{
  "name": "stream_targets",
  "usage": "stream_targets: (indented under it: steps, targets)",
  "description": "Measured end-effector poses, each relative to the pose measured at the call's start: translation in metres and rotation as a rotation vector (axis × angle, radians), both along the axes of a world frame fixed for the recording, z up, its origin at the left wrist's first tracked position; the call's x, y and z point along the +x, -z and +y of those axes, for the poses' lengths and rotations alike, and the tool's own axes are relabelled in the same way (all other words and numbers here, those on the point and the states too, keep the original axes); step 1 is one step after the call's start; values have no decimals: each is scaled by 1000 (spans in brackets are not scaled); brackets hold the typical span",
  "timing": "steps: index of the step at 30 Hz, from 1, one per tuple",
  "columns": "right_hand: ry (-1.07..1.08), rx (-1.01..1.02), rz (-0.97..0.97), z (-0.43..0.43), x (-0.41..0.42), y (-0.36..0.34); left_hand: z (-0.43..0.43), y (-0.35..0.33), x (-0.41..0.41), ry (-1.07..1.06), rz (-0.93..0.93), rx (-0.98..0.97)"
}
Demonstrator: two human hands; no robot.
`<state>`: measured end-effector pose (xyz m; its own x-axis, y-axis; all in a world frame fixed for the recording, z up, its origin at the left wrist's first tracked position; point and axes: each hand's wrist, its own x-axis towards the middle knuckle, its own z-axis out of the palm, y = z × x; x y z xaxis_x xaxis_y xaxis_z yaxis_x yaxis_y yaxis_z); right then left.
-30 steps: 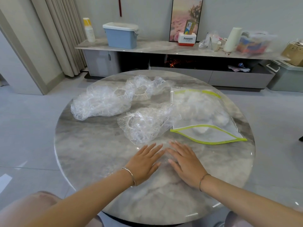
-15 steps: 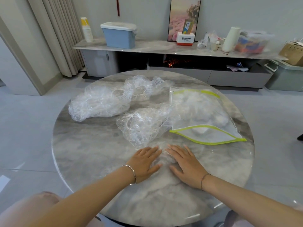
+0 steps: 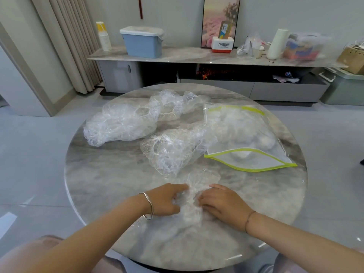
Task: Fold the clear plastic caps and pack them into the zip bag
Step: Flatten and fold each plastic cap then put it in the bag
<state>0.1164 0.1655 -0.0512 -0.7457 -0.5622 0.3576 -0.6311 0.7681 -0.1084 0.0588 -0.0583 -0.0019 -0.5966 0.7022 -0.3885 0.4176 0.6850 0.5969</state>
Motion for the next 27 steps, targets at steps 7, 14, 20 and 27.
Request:
stream_targets:
  steps: [7, 14, 20, 27]
  targets:
    - [421, -910, -721, -7, 7, -24, -10, 10, -7, 20, 309, -112]
    - [736, -1126, -891, -6, -1, -26, 3, 22, -6, -314, 196, 91]
    - [257, -324, -110, -5, 6, -32, 7, 32, -5, -442, 103, 134]
    - [188, 33, -390, -3, 6, -9, 10, 19, 5, -45, 781, 256]
